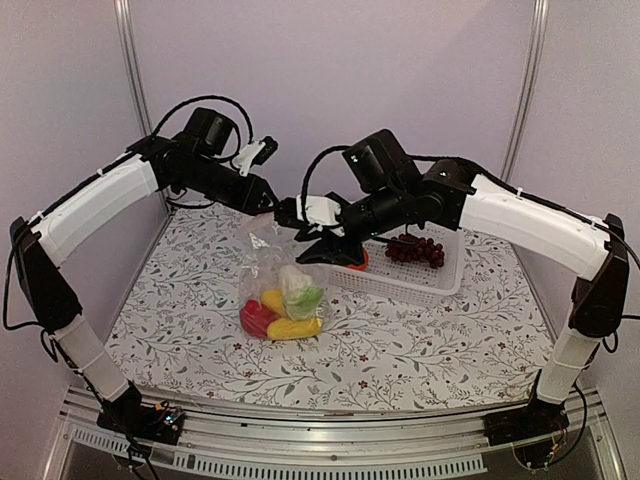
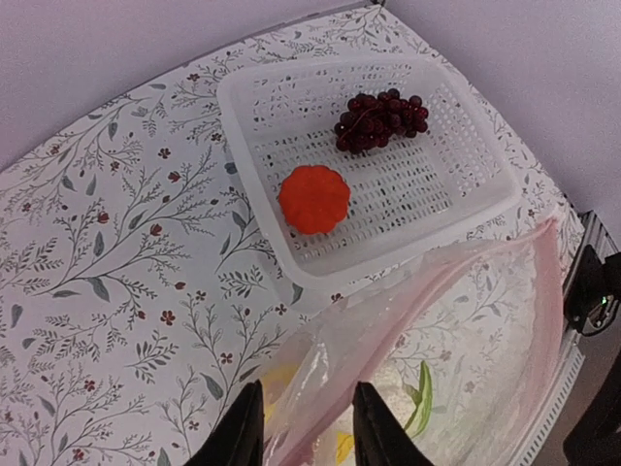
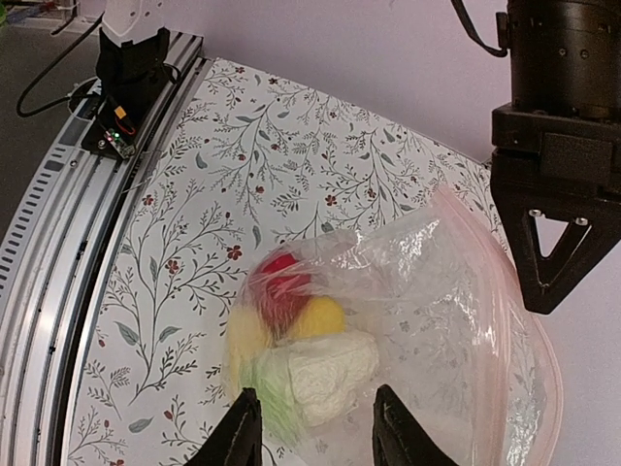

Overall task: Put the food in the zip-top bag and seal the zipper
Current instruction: Hold the zipper food storage bag at the center of the board.

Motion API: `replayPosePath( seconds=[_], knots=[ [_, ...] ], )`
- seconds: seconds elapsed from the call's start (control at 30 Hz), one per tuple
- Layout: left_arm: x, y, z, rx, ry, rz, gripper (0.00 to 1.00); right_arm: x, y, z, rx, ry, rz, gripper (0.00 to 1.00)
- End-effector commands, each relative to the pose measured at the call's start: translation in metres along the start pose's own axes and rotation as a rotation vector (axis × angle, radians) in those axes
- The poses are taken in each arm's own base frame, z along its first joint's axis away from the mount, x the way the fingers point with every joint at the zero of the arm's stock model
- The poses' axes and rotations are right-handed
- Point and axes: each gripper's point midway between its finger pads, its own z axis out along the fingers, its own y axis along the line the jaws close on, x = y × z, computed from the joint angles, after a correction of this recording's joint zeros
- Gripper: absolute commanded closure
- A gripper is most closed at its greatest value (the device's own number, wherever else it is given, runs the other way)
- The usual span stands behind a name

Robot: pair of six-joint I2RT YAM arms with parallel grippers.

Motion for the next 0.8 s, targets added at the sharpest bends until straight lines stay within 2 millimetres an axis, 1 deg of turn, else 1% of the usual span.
replayPosePath(
  seconds=[0.0,0.1,0.17,0.23,0.27,0.37,0.47,0.53,0.57,0.6,0.67,0.77],
  knots=[
    [-0.001,-0.004,-0.004,0.026,0.014,0.017,0.62,-0.001,0.003,-0.002,-0.017,-0.004,0.015,0.62],
    [-0.006,0.003,-0.006,-0.027,-0.004,0.045,0.57,-0.004,0.005,-0.006,-0.024,-0.015,0.017,0.62],
    [-0.01,0.016,-0.009,-0.108,-0.018,0.072,0.48,-0.008,0.008,-0.012,-0.031,-0.025,0.019,0.62],
    [-0.012,0.026,-0.011,-0.17,-0.026,0.106,0.47,-0.009,0.011,-0.017,-0.042,-0.031,0.022,0.61],
    [-0.012,0.028,-0.01,-0.183,-0.022,0.128,0.48,-0.01,0.013,-0.022,-0.041,-0.036,0.023,0.61],
    [-0.007,0.03,-0.002,-0.175,0.003,0.145,0.55,-0.004,0.017,-0.029,-0.032,-0.021,0.024,0.61],
    [-0.002,0.023,0.006,-0.125,0.022,0.146,0.67,0.006,0.018,-0.037,-0.007,0.005,0.021,0.61],
    [-0.003,0.02,0.007,-0.104,0.018,0.146,0.76,0.014,0.015,-0.043,0.007,0.016,0.036,0.61],
    [-0.005,0.018,0.007,-0.093,0.014,0.146,0.82,0.017,0.011,-0.048,0.016,0.016,0.049,0.61],
    [-0.006,0.016,0.006,-0.084,0.008,0.145,0.85,0.021,0.007,-0.051,0.021,0.013,0.066,0.61],
    [-0.011,0.012,0.001,-0.069,-0.009,0.143,0.93,0.028,-0.004,-0.062,0.039,0.003,0.109,0.61],
    [-0.02,0.005,-0.01,-0.053,-0.051,0.136,0.98,0.041,-0.026,-0.079,0.08,-0.016,0.176,0.61]
  ],
)
